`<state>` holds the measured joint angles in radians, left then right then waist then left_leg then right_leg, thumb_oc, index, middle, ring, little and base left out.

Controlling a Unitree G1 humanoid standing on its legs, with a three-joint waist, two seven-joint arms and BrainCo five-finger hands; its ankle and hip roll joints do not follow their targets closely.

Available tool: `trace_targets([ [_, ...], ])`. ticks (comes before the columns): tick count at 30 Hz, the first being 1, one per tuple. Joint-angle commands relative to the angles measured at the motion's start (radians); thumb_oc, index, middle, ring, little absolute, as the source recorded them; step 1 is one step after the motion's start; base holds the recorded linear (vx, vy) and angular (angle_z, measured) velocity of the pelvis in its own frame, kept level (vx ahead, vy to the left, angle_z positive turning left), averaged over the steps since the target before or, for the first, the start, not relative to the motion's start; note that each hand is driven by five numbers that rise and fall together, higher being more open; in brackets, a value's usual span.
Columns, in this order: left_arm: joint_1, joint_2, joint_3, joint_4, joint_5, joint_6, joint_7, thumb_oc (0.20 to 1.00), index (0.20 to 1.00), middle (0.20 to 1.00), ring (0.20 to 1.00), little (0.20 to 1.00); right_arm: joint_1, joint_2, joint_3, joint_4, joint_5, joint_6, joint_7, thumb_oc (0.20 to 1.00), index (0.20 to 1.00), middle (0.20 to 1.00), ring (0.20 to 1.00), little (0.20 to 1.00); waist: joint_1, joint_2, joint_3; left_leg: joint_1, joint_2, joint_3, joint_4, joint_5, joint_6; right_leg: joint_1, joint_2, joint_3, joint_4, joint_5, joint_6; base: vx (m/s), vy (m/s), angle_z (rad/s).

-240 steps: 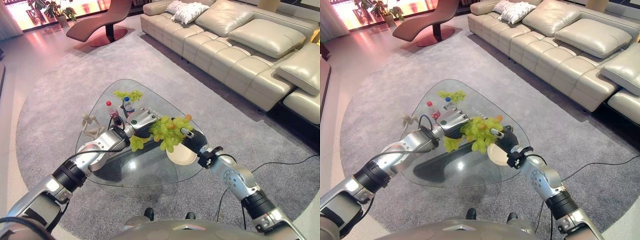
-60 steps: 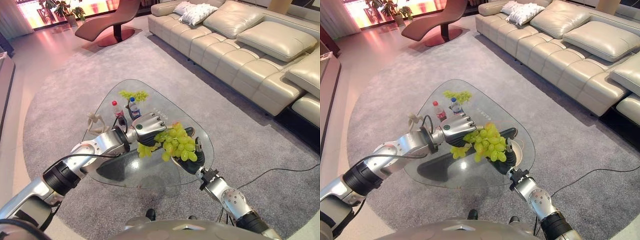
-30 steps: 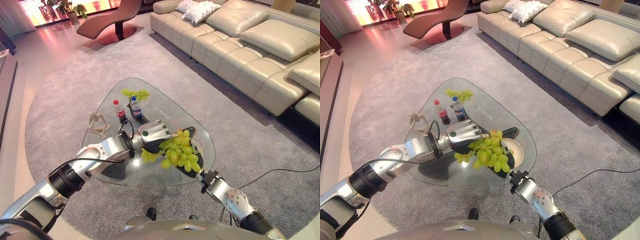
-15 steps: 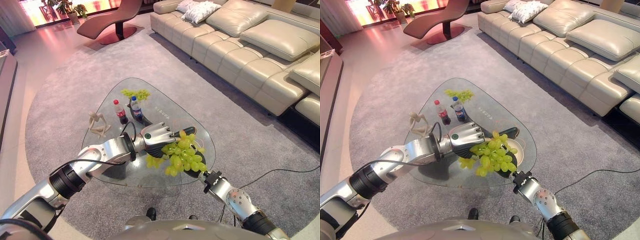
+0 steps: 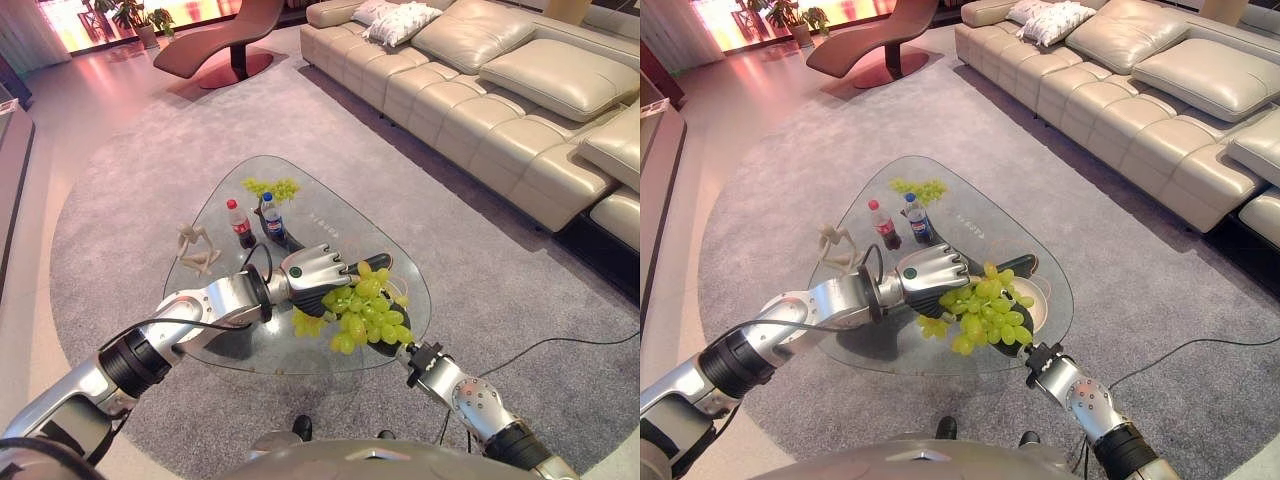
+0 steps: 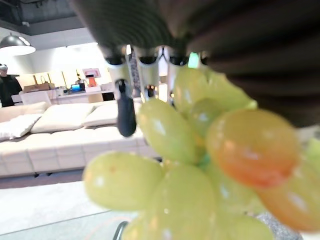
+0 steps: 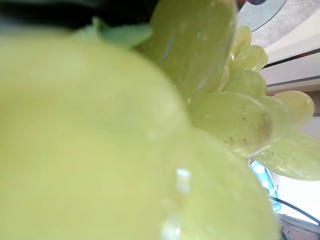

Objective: Pick up fruits into the plate

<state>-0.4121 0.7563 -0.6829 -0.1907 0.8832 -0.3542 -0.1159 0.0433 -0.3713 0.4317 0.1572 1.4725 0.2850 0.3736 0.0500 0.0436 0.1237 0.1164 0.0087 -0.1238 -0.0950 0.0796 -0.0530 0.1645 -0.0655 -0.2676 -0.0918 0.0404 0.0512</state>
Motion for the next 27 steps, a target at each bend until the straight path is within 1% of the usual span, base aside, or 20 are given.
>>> trace_targets([
  [1, -0.050, -0.006, 0.003, 0.023, -0.055, 0.016, -0.014, 1.000, 1.000, 1.000, 1.000, 1.000, -0.072, 0.073, -0.001, -0.139, 0.052, -0.025, 0.058, 0.200, 0.200, 0.200, 0.200, 0.200, 0.013, -0.044, 0.009, 0.081, -0.043, 0.120, 0.026, -0.167, 0.016, 0.019, -0.030, 0.044, 0.012, -0.052, 0.068, 0.00, 0.000, 0.00],
  [8, -0.018, -0.014, 0.049, 0.046, -0.160, 0.076, -0.057, 1.000, 1.000, 1.000, 1.000, 1.000, -0.060, 0.082, -0.047, -0.114, 0.057, -0.055, 0.054, 0.200, 0.200, 0.200, 0.200, 0.200, 0.012, -0.043, 0.011, 0.085, -0.041, 0.123, 0.026, -0.168, 0.017, 0.021, -0.030, 0.044, 0.013, -0.051, 0.067, 0.01, 0.000, 0.00],
  [9, -0.005, -0.016, 0.063, 0.057, -0.184, 0.094, -0.057, 1.000, 1.000, 1.000, 1.000, 1.000, -0.054, 0.084, -0.059, -0.108, 0.055, -0.060, 0.053, 0.200, 0.200, 0.200, 0.200, 0.200, 0.010, -0.043, 0.011, 0.086, -0.041, 0.124, 0.027, -0.168, 0.017, 0.022, -0.030, 0.046, 0.013, -0.051, 0.067, 0.04, -0.004, 0.00],
  [14, 0.057, -0.015, 0.137, 0.082, -0.238, 0.131, -0.056, 1.000, 1.000, 1.000, 1.000, 1.000, -0.036, 0.087, -0.118, -0.081, 0.047, -0.076, 0.062, 0.200, 0.200, 0.200, 0.200, 0.200, 0.009, -0.043, 0.013, 0.087, -0.040, 0.127, 0.030, -0.169, 0.018, 0.025, -0.029, 0.047, 0.013, -0.052, 0.065, 0.04, -0.001, -0.01],
  [16, 0.081, -0.014, 0.161, 0.095, -0.244, 0.139, -0.046, 1.000, 1.000, 1.000, 1.000, 1.000, -0.027, 0.090, -0.137, -0.073, 0.042, -0.084, 0.065, 0.200, 0.200, 0.200, 0.200, 0.200, 0.010, -0.043, 0.014, 0.088, -0.038, 0.127, 0.031, -0.169, 0.019, 0.025, -0.030, 0.046, 0.014, -0.052, 0.064, 0.04, -0.005, -0.01],
  [17, 0.098, -0.012, 0.176, 0.108, -0.259, 0.153, -0.038, 1.000, 1.000, 1.000, 1.000, 1.000, -0.021, 0.091, -0.153, -0.063, 0.039, -0.088, 0.070, 0.200, 0.200, 0.200, 0.200, 0.200, 0.009, -0.044, 0.014, 0.087, -0.038, 0.128, 0.033, -0.170, 0.019, 0.025, -0.030, 0.045, 0.014, -0.052, 0.064, 0.03, -0.005, 0.00],
  [18, 0.099, -0.012, 0.176, 0.108, -0.259, 0.153, -0.038, 1.000, 1.000, 1.000, 1.000, 1.000, -0.021, 0.091, -0.153, -0.062, 0.039, -0.088, 0.070, 0.200, 0.200, 0.200, 0.200, 0.200, 0.009, -0.044, 0.014, 0.087, -0.038, 0.127, 0.034, -0.170, 0.019, 0.025, -0.030, 0.045, 0.014, -0.052, 0.064, 0.06, -0.001, -0.01],
  [19, 0.132, -0.010, 0.210, 0.128, -0.300, 0.178, -0.028, 1.000, 1.000, 1.000, 1.000, 1.000, -0.014, 0.089, -0.182, -0.049, 0.023, -0.102, 0.069, 0.200, 0.200, 0.200, 0.200, 0.200, 0.010, -0.043, 0.017, 0.086, -0.037, 0.127, 0.038, -0.169, 0.019, 0.026, -0.030, 0.045, 0.016, -0.052, 0.062, 0.06, 0.003, -0.02],
  [21, 0.167, -0.010, 0.246, 0.157, -0.335, 0.188, -0.019, 1.000, 1.000, 1.000, 1.000, 1.000, -0.007, 0.088, -0.211, -0.028, 0.002, -0.116, 0.070, 0.200, 0.200, 0.200, 0.200, 0.200, 0.010, -0.042, 0.021, 0.086, -0.036, 0.128, 0.041, -0.171, 0.020, 0.026, -0.030, 0.043, 0.018, -0.053, 0.060, 0.06, 0.004, -0.04],
  [22, 0.167, -0.010, 0.246, 0.157, -0.335, 0.188, -0.019, 1.000, 1.000, 1.000, 1.000, 1.000, -0.007, 0.088, -0.211, -0.028, 0.002, -0.116, 0.070, 0.200, 0.200, 0.200, 0.200, 0.200, 0.010, -0.042, 0.021, 0.086, -0.036, 0.128, 0.041, -0.171, 0.020, 0.026, -0.030, 0.043, 0.018, -0.053, 0.060, 0.05, 0.002, -0.03],
  [23, 0.202, -0.013, 0.276, 0.180, -0.364, 0.198, -0.004, 1.000, 1.000, 1.000, 1.000, 1.000, 0.001, 0.086, -0.241, -0.012, -0.036, -0.133, 0.068, 0.200, 0.200, 0.200, 0.200, 0.200, 0.010, -0.041, 0.026, 0.084, -0.034, 0.129, 0.044, -0.171, 0.020, 0.025, -0.030, 0.043, 0.020, -0.054, 0.058, 0.04, -0.002, 0.00],
  [25, 0.224, -0.018, 0.293, 0.200, -0.403, 0.216, 0.009, 1.000, 1.000, 1.000, 1.000, 1.000, 0.003, 0.084, -0.261, 0.002, -0.073, -0.162, 0.060, 0.200, 0.200, 0.200, 0.200, 0.200, 0.009, -0.042, 0.029, 0.083, -0.034, 0.128, 0.047, -0.171, 0.020, 0.025, -0.029, 0.042, 0.022, -0.054, 0.057, 0.07, -0.009, 0.00],
  [26, 0.253, -0.028, 0.321, 0.233, -0.471, 0.225, 0.032, 1.000, 1.000, 1.000, 1.000, 1.000, 0.004, 0.081, -0.292, 0.026, -0.121, -0.193, 0.043, 0.200, 0.200, 0.200, 0.200, 0.200, 0.010, -0.043, 0.032, 0.083, -0.034, 0.125, 0.048, -0.171, 0.020, 0.025, -0.028, 0.043, 0.025, -0.056, 0.054, 0.10, -0.006, -0.01],
  [27, 0.272, -0.041, 0.341, 0.250, -0.502, 0.243, 0.050, 1.000, 1.000, 1.000, 1.000, 1.000, 0.004, 0.078, -0.314, 0.038, -0.163, -0.209, 0.029, 0.200, 0.200, 0.200, 0.200, 0.200, 0.010, -0.043, 0.033, 0.084, -0.033, 0.125, 0.048, -0.171, 0.021, 0.025, -0.027, 0.044, 0.026, -0.057, 0.053, 0.09, -0.001, 0.00],
])
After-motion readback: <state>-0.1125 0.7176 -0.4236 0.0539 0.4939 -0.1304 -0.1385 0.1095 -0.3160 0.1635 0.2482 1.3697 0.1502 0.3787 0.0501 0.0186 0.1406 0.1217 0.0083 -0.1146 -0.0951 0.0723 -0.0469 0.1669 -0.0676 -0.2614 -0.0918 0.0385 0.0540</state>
